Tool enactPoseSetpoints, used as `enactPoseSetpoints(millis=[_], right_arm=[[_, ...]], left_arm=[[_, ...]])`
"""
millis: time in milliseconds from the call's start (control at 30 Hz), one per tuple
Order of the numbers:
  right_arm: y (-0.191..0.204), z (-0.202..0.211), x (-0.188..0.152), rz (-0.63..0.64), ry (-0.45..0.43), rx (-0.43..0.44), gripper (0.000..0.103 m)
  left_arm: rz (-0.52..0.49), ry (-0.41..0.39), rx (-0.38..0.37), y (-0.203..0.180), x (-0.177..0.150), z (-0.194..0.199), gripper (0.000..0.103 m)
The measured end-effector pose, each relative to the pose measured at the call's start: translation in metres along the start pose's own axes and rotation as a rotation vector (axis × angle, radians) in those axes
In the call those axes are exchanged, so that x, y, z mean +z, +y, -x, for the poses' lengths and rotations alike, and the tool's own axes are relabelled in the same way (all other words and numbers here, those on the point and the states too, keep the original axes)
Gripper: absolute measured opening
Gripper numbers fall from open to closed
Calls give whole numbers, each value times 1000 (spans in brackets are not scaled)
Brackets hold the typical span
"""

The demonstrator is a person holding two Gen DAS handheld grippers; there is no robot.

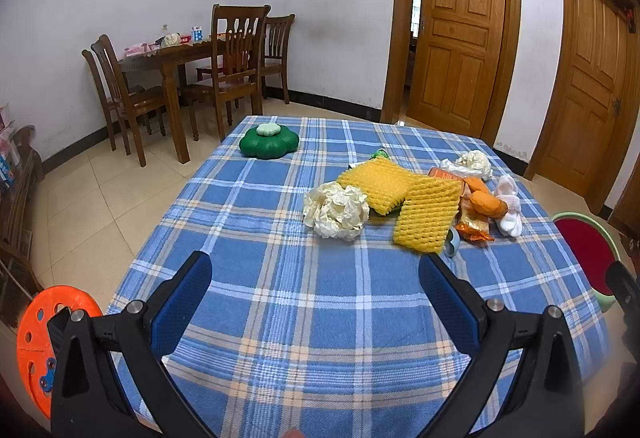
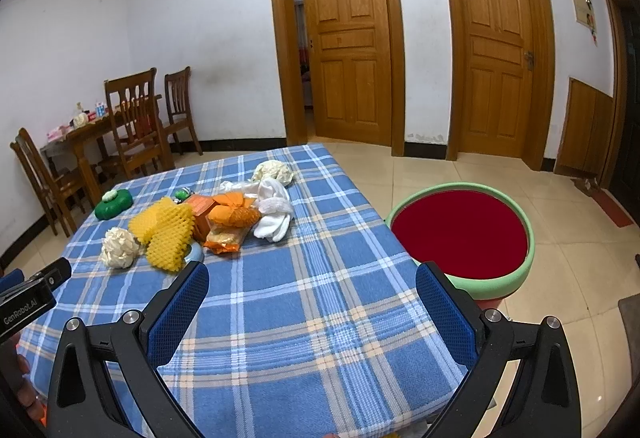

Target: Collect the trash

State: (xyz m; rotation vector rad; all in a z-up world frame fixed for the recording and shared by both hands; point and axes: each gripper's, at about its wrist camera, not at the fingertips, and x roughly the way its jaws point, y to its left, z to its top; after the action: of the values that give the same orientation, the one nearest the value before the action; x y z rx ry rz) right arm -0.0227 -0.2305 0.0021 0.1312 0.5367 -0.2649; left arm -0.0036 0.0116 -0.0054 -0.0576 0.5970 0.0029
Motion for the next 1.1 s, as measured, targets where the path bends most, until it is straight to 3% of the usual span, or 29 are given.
enactPoseSetpoints(millis=[467,667,1100], right_arm=[[-2,-20,17,-8,61,16,103],[2,-52,32,-9,128,14,103],[20,-115,52,-4,238,-8,103]], left_arm=[[-18,55,5,3,14,-20,102],[-7,134,-25,18,27,-54,102],[-14,226,-9,56,46,-110,102]])
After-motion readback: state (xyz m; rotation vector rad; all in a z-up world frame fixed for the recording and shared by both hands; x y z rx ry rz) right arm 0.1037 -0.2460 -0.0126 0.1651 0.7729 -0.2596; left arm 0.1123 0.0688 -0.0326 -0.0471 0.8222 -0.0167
